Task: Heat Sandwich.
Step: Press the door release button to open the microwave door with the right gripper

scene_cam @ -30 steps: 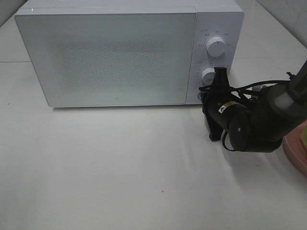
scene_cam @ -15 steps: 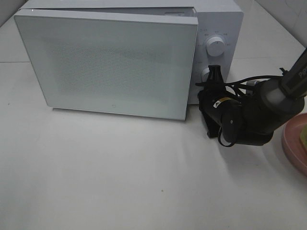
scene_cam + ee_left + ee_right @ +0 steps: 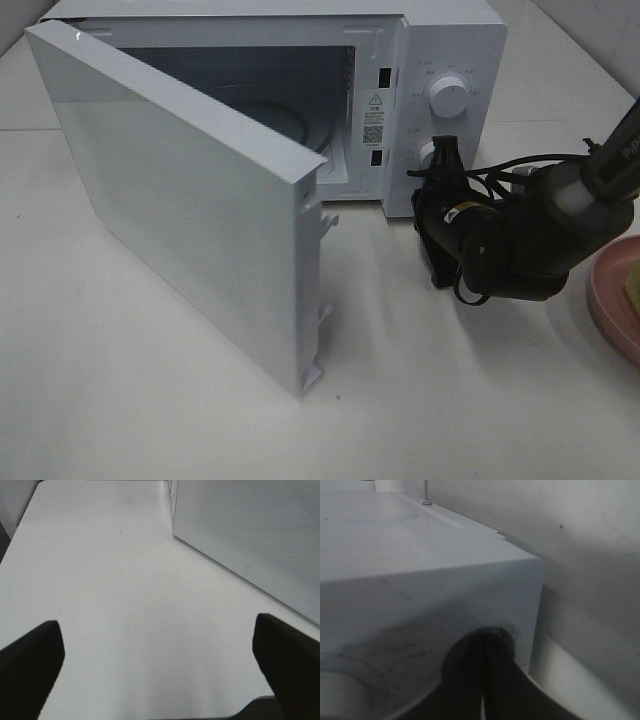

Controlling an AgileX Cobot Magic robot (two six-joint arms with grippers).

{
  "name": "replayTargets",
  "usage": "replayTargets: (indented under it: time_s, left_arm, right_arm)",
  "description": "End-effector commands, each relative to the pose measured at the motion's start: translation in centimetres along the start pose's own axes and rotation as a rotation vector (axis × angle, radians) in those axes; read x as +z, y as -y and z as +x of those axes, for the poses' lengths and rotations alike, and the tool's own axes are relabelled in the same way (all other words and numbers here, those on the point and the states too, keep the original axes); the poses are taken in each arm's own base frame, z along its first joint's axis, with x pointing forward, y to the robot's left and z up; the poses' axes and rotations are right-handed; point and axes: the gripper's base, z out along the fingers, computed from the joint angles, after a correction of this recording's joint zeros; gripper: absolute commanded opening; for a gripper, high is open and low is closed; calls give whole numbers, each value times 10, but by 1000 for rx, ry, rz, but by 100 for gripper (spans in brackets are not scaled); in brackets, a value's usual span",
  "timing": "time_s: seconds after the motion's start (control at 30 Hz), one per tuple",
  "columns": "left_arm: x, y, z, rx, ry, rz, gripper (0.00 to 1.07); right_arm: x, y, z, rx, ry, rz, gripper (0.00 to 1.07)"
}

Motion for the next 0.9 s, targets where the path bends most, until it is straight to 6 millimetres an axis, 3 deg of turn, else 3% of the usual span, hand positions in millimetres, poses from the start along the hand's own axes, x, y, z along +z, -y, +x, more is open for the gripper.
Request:
replayTargets:
  time_s: [0.03, 0.5, 0.9]
  left_arm:
    - [-2, 0, 0, -1, 28, 0, 98]
    - [-2, 0, 0, -1, 28, 0, 98]
    - [-2, 0, 0, -1, 28, 0, 98]
  right_arm:
    - [13, -61, -8, -5, 30, -366, 0]
    - [13, -55, -7, -5, 13, -299, 0]
    - [-11, -30, -9, -33, -57, -121, 0]
